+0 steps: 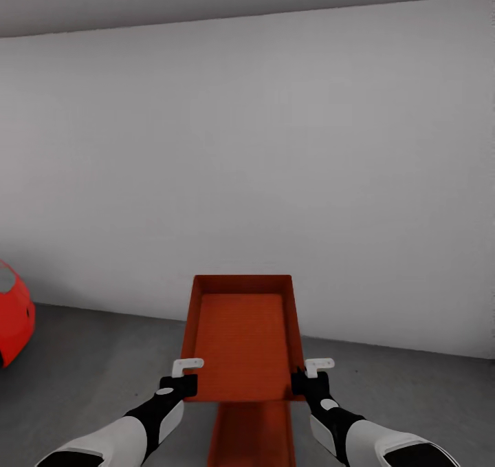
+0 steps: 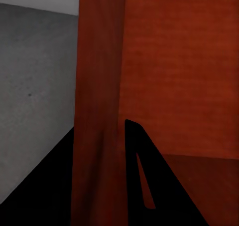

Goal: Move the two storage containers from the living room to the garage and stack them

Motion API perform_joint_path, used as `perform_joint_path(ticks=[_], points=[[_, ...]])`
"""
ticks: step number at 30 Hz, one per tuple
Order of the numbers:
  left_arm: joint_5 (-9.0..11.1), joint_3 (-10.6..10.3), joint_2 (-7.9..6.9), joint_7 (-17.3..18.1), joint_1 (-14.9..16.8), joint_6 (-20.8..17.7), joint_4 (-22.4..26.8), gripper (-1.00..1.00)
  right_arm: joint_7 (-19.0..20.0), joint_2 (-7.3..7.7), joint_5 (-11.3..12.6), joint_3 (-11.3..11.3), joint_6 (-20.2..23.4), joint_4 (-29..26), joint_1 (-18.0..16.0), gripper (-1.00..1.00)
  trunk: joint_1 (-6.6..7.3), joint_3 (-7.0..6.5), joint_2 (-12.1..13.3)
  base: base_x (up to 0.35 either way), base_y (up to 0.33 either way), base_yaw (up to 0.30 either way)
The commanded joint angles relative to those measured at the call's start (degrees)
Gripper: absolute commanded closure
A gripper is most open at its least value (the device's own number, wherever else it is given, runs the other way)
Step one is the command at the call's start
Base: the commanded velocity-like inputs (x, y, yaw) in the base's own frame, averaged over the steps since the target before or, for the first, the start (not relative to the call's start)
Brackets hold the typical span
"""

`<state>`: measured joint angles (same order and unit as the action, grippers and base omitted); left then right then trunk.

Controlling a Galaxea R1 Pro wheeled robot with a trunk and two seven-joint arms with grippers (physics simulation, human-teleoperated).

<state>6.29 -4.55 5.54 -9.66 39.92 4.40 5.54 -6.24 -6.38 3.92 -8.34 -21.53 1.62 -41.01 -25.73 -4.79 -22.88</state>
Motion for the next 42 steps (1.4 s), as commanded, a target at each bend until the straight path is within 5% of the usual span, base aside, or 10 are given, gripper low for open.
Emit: perform_joint_path(ticks=[1,26,42], points=[[0.21,3.14,-0.05,-1.06,0.07,0.25,0.02,1.00,-0.35,0.05,2.15,-0.99,-0.51,0.23,-0.04,1.00,-0.05,0.02,-0.04,0.322,0.148,-0.222],[0.21,3.14,-0.08,-1.06,0.07,0.33,0.09,1.00,-0.35,0.05,3.71,-0.98,-0.44,0.23,-0.04,1.00,-0.05,0.02,-0.04,0.317,0.145,-0.096],[0.21,3.14,-0.08,-1.06,0.07,0.34,0.17,1.00,-0.35,0.05,4.08,-1.04,-0.44,0.23,-0.04,1.00,-0.05,0.02,-0.04,0.014,0.007,-0.114]])
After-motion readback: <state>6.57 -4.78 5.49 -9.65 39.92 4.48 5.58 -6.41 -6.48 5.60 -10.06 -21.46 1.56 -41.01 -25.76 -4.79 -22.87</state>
